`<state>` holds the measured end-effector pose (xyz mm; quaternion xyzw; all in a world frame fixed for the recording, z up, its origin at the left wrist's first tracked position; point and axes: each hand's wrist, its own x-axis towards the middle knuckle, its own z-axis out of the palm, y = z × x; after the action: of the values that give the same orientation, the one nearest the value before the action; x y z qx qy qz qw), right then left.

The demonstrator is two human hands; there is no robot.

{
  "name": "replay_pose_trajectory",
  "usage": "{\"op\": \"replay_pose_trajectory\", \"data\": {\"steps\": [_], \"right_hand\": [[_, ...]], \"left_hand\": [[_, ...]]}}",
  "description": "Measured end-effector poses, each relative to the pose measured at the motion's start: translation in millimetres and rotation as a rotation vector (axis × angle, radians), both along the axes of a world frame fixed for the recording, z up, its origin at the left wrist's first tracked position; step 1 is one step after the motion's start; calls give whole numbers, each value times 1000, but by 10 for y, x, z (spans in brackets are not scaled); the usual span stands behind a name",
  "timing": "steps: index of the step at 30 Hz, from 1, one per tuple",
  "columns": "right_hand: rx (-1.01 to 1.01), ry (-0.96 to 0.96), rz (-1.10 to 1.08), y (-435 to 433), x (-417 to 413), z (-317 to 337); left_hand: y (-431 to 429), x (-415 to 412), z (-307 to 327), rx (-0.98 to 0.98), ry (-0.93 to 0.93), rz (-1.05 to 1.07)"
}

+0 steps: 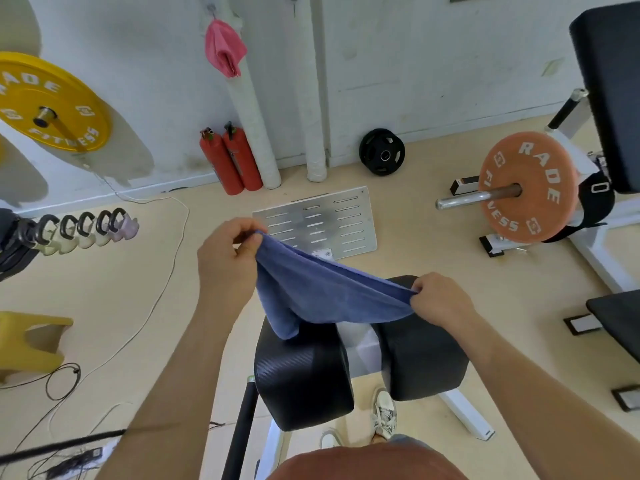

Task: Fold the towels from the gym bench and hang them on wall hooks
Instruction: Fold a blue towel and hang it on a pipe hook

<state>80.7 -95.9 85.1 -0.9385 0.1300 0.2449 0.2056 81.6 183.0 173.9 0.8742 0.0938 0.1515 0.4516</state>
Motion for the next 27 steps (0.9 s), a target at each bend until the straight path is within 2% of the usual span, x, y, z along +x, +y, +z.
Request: {"op": "replay_pose_trajectory", "data": {"steps": [5, 8, 12, 14, 16, 20, 23, 27], "right_hand": [[33, 24, -130, -217, 133, 10], [121, -94, -223, -283, 178, 133], [355, -251, -326, -347, 252, 366], [470, -219, -376, -365, 324, 421], [487, -158, -373, -376, 395, 429], [457, -153, -329, -354, 579, 427], [484, -261, -340, -363, 803, 486], [588, -570, -367, -403, 1014, 798]], "left_hand": [[33, 9, -260, -64, 22, 33], [60, 34, -307, -40, 23, 42], [109, 42, -326, -86, 7, 116], [98, 49, -433, -135, 55, 174], [61, 57, -604, -172, 138, 220], [-43, 190, -740, -470, 254, 289], [-94, 419, -606, -619, 199, 264], [-160, 697, -221, -716, 42, 236]]}}
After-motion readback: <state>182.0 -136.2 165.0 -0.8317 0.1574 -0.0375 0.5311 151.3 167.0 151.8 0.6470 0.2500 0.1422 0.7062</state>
